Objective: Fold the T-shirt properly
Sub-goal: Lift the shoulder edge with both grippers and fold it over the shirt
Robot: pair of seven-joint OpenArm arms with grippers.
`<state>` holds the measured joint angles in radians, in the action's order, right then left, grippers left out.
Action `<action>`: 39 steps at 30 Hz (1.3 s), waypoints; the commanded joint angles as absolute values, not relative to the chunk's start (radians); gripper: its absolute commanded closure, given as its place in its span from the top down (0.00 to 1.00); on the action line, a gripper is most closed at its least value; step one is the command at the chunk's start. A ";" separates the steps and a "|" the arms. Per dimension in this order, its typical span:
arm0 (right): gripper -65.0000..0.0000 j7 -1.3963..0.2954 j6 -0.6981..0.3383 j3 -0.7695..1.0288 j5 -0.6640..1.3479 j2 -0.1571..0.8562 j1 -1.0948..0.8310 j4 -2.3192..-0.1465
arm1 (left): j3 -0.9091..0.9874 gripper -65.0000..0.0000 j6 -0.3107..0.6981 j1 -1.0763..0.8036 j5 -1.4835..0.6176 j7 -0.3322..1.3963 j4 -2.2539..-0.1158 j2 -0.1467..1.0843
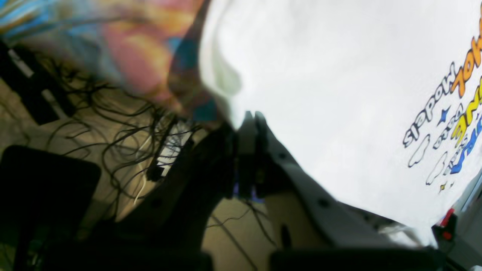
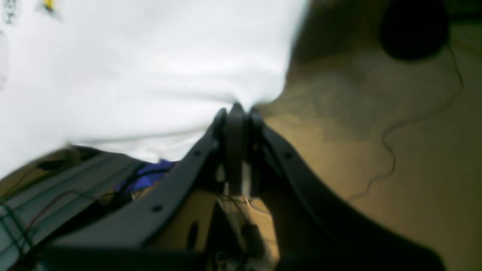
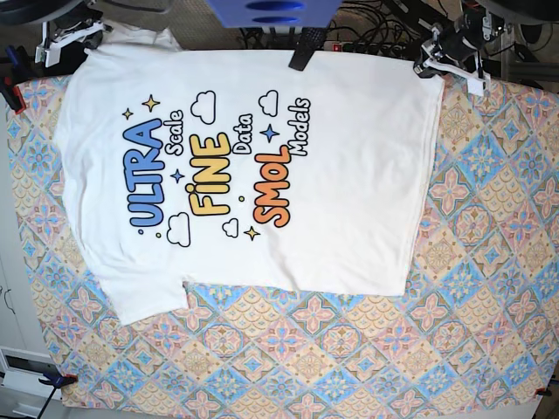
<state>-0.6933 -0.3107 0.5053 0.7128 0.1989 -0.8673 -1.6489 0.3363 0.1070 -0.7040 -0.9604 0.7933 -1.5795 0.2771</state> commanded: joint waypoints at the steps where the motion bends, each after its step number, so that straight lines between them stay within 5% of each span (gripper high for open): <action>1: 0.00 -0.677 -0.312 0.518 0.720 0.211 -0.881 -1.673 | 0.341 0.00 0.097 -0.713 -0.946 0.794 -1.590 0.288; 10: 0.00 -0.679 -0.312 0.590 0.720 0.209 -0.842 -1.837 | 0.361 0.00 0.096 -0.702 -0.944 0.792 -1.825 0.251; 20: 0.00 -0.796 -0.312 0.599 0.714 0.213 -0.581 -1.856 | 0.375 0.00 0.088 -0.476 -0.941 0.802 -1.848 0.225; 39: 0.05 -0.903 -0.312 0.591 0.619 0.213 -0.242 -1.596 | 0.260 0.02 0.088 -0.090 -0.825 0.794 -1.438 0.200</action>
